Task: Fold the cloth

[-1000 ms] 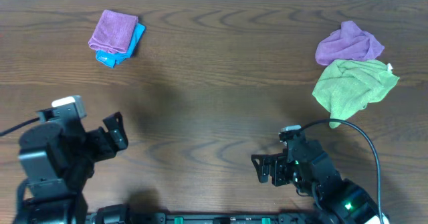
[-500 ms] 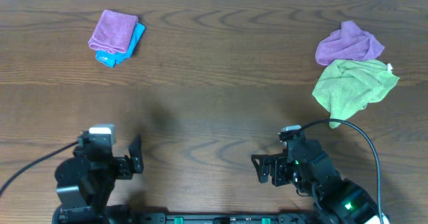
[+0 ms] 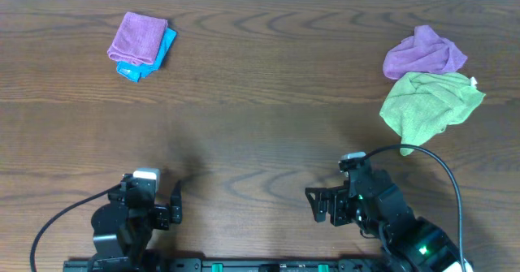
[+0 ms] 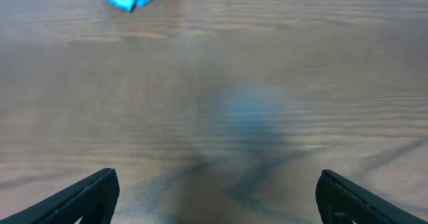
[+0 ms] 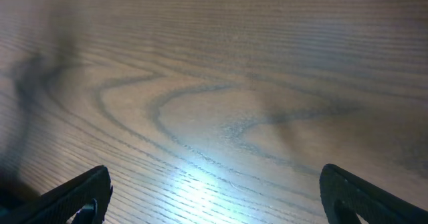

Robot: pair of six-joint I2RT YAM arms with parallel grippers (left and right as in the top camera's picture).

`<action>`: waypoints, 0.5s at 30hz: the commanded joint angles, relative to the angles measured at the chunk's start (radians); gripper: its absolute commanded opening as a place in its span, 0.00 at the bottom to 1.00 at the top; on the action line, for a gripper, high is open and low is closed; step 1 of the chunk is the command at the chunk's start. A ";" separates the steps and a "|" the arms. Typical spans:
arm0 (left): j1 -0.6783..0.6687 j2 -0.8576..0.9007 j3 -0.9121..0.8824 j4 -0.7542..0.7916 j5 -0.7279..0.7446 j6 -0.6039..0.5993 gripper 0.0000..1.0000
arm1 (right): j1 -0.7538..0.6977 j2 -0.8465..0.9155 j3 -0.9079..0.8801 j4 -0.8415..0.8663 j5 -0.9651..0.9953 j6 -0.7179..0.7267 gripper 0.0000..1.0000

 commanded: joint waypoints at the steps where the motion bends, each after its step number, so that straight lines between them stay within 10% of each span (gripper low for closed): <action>1: -0.005 -0.029 -0.018 0.000 -0.069 -0.046 0.95 | -0.008 -0.004 0.001 -0.001 0.000 0.011 0.99; 15: -0.005 -0.034 -0.081 -0.008 -0.097 -0.029 0.95 | -0.008 -0.004 0.001 -0.001 0.000 0.011 0.99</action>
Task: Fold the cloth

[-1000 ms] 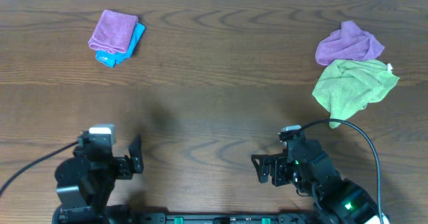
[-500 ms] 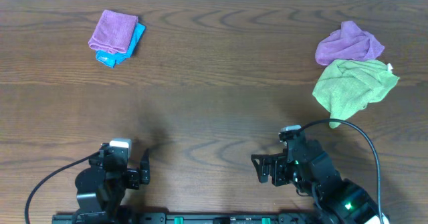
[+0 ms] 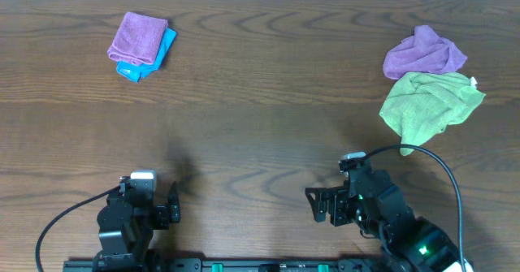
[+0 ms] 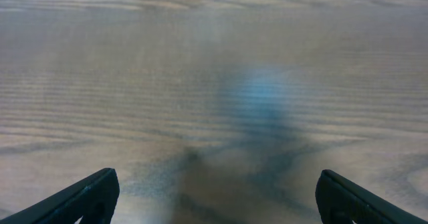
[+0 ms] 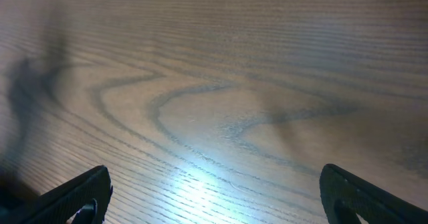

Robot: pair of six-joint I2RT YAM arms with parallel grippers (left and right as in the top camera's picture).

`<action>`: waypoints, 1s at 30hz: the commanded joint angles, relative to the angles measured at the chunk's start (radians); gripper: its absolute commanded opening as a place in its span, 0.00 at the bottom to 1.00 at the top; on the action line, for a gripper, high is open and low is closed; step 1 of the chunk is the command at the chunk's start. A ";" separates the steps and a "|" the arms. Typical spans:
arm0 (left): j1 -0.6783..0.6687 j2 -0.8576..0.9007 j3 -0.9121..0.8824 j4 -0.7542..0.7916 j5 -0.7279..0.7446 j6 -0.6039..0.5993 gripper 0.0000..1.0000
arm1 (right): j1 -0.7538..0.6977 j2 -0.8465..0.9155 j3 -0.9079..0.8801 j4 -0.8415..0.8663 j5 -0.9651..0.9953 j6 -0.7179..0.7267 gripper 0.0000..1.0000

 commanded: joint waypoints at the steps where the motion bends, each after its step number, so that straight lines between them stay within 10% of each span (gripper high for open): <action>1: -0.005 -0.009 -0.019 -0.003 -0.017 0.005 0.95 | -0.008 -0.004 0.001 -0.001 0.000 0.011 0.99; 30: -0.005 -0.008 -0.026 -0.019 -0.017 0.005 0.95 | -0.039 -0.011 -0.012 0.019 0.192 0.010 0.99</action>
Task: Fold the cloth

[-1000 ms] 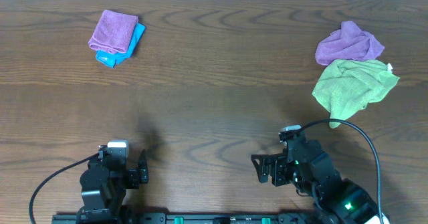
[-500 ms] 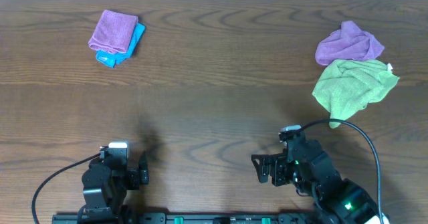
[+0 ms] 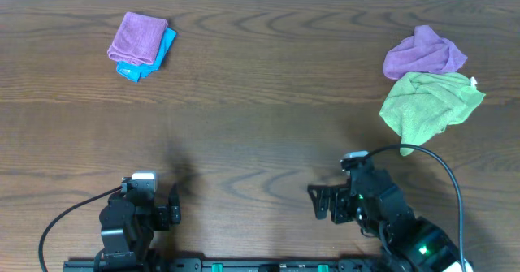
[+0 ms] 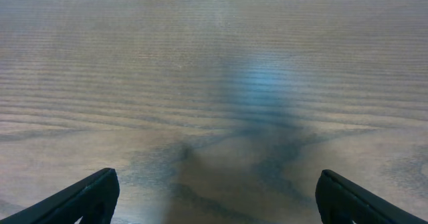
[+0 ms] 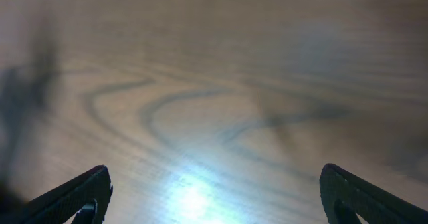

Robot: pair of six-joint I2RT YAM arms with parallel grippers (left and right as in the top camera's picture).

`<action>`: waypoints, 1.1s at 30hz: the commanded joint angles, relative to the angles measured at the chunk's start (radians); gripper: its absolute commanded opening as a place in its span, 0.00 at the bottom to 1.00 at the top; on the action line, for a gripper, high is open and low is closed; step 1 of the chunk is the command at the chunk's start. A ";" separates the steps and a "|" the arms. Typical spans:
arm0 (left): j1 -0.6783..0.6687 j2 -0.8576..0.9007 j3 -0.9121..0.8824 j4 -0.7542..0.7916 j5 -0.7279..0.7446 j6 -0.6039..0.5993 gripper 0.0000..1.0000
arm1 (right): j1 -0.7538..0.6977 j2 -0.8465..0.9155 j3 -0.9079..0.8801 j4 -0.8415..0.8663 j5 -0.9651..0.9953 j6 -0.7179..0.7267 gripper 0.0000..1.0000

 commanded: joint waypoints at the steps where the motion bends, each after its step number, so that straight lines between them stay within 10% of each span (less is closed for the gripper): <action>1: -0.005 -0.008 -0.005 -0.008 -0.007 0.003 0.95 | -0.045 -0.015 -0.020 0.014 0.153 0.009 0.99; 14: -0.005 -0.008 -0.005 -0.008 -0.007 0.003 0.95 | -0.423 -0.370 -0.222 0.058 -0.022 -0.429 0.99; 33: -0.005 -0.008 -0.005 -0.008 -0.007 0.003 0.95 | -0.560 -0.550 -0.249 -0.117 -0.027 -0.544 0.99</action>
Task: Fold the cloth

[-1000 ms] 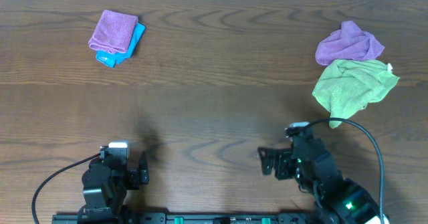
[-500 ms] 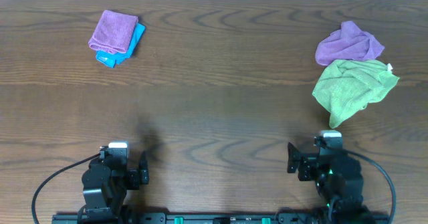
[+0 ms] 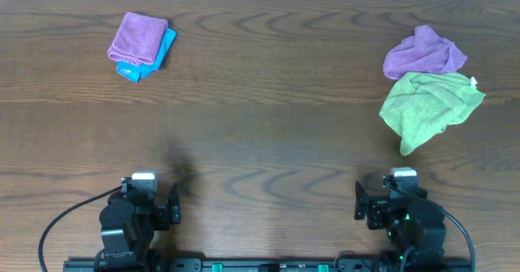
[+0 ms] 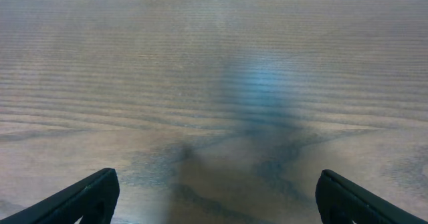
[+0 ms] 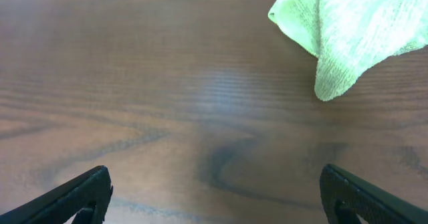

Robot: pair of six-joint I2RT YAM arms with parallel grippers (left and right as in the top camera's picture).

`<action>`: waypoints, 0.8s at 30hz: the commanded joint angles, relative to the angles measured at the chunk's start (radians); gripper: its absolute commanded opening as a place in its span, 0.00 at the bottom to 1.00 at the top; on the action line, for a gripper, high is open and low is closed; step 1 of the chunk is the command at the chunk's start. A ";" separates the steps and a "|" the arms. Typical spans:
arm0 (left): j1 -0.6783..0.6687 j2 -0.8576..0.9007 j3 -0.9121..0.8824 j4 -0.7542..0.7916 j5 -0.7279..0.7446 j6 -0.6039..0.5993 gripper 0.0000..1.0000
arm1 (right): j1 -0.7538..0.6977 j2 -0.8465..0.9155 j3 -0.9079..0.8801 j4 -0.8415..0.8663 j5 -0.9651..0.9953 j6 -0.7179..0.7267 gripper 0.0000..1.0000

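Observation:
A crumpled green cloth (image 3: 429, 107) lies at the right of the table, its lower corner (image 5: 334, 77) showing in the right wrist view. A crumpled purple cloth (image 3: 424, 53) sits just behind it. At the far left a folded purple cloth (image 3: 138, 37) rests on a folded blue one (image 3: 154, 59). My left gripper (image 3: 147, 209) stands open at the front left over bare wood, with nothing between its fingers (image 4: 87, 197). My right gripper (image 3: 390, 207) is open at the front right, short of the green cloth, fingers (image 5: 361, 197) empty.
The brown wooden table (image 3: 260, 126) spans the view. Both arm bases and their cables sit along the front edge (image 3: 260, 264).
My right arm has swung from pointing left, near the middle front, to the front right, facing the green cloth. The left arm has not moved.
Both grippers stayed open and empty throughout. At first the left gripper was angled toward the blue cloth; then it was drawn back, square at the front left. The right arm stayed near the middle front, then turned up at the front right.

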 commanded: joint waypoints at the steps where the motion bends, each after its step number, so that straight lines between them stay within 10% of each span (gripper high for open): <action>1: -0.005 -0.006 -0.005 -0.008 -0.007 0.003 0.95 | -0.023 -0.012 -0.008 -0.013 -0.006 -0.050 0.99; 24: -0.005 -0.006 -0.005 -0.008 -0.007 0.003 0.95 | -0.062 -0.068 -0.021 -0.068 0.002 -0.069 0.99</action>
